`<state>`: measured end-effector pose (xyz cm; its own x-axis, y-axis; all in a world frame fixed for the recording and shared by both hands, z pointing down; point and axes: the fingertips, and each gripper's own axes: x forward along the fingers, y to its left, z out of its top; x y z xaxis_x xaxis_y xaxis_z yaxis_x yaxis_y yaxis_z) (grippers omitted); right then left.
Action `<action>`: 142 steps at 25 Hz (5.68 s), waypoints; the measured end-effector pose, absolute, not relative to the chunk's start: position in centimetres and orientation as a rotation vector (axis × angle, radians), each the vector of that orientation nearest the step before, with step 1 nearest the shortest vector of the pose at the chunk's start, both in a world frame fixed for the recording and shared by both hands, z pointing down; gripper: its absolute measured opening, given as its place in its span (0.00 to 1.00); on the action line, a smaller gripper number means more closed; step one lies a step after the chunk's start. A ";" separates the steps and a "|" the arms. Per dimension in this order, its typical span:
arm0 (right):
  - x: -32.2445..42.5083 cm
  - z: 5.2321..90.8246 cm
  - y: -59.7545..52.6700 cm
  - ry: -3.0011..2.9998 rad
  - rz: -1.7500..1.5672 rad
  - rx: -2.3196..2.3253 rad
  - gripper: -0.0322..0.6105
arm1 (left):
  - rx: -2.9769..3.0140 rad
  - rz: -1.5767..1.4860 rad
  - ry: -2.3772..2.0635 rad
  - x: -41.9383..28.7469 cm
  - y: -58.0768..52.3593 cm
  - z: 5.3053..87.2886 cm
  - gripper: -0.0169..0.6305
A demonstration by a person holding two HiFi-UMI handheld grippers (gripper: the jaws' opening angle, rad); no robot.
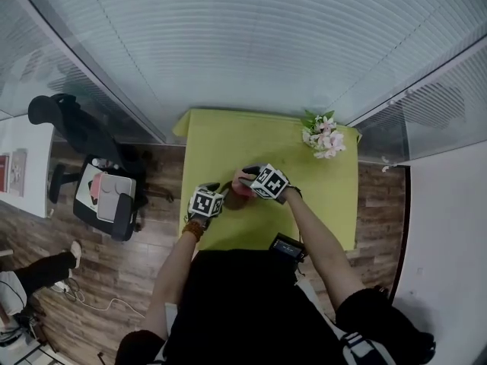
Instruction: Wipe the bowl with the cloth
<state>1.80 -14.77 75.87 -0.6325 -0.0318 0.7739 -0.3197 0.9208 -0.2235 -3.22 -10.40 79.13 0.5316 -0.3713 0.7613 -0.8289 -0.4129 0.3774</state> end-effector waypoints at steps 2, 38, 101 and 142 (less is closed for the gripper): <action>1.8 76.8 -13.5 -2.193 0.430 0.168 0.29 | 1.981 0.770 -0.955 -3.1 -10.0 79.7 0.25; -1.7 47.7 -14.3 -2.325 -0.812 0.773 0.12 | 2.635 0.619 -1.534 -3.8 -15.1 49.9 0.07; 1.1 39.0 -13.5 -2.353 -0.745 1.024 0.07 | 2.648 0.302 -1.525 -3.2 -13.6 42.0 0.09; 0.4 38.2 -12.2 -2.306 -0.850 1.048 0.07 | 2.555 0.064 -1.505 -3.9 -13.1 40.7 0.07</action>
